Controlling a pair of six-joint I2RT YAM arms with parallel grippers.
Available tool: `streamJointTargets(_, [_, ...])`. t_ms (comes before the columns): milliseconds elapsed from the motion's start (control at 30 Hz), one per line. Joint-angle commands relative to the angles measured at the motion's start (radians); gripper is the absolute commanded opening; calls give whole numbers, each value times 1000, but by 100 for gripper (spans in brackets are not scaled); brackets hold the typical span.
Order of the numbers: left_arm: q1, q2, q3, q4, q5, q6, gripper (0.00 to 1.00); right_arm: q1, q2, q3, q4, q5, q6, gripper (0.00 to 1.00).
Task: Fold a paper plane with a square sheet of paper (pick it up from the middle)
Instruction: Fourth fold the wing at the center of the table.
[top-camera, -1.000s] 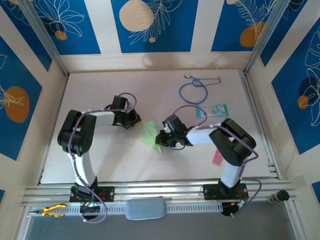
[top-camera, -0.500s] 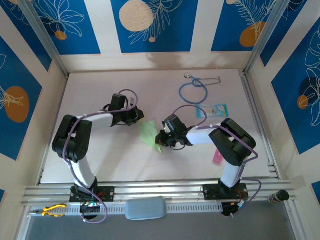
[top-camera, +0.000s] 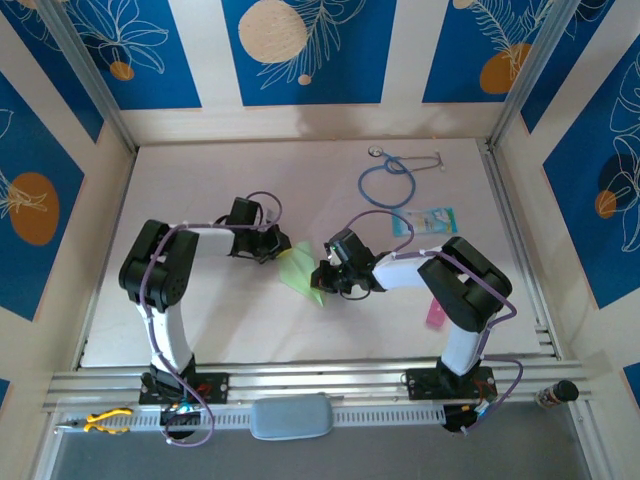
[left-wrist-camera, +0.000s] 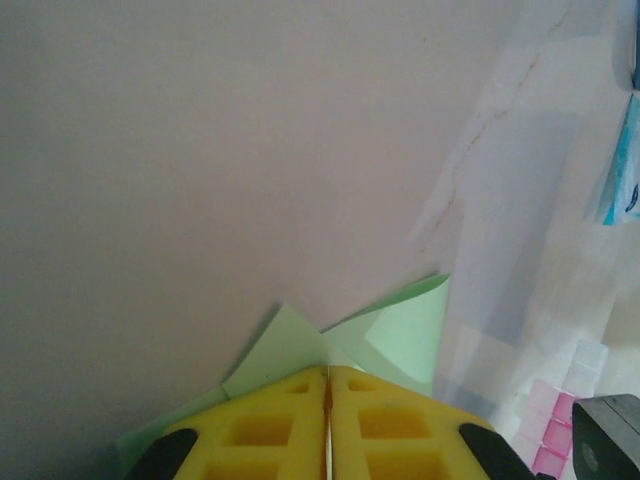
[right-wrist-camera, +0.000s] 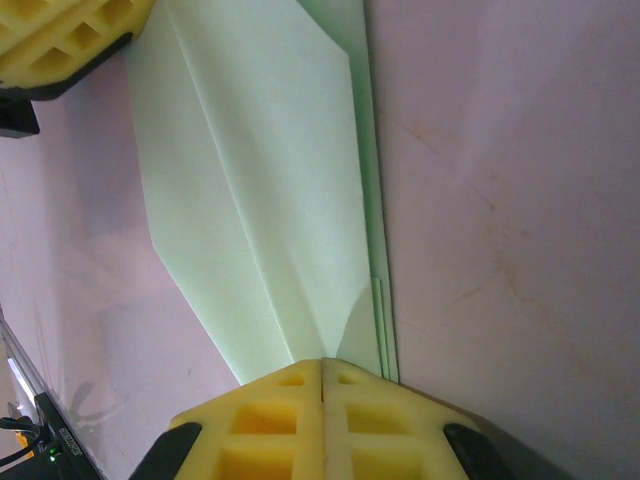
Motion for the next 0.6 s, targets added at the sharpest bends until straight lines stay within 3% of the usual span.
streamJointTargets(0, [51, 25, 51, -100, -89, 52, 11, 12, 67, -40, -198, 23, -21, 0])
streamJointTargets(133, [57, -13, 101, -148, -59, 55, 12, 12, 67, -40, -197, 21, -21, 0])
streamJointTargets(333, [-3, -164, 76, -127, -12, 64, 14, 12, 61, -38, -198, 20, -18, 0])
streamJointTargets(567, [-83, -107, 37, -54, 54, 50, 13, 12, 60, -34, -197, 15, -21, 0])
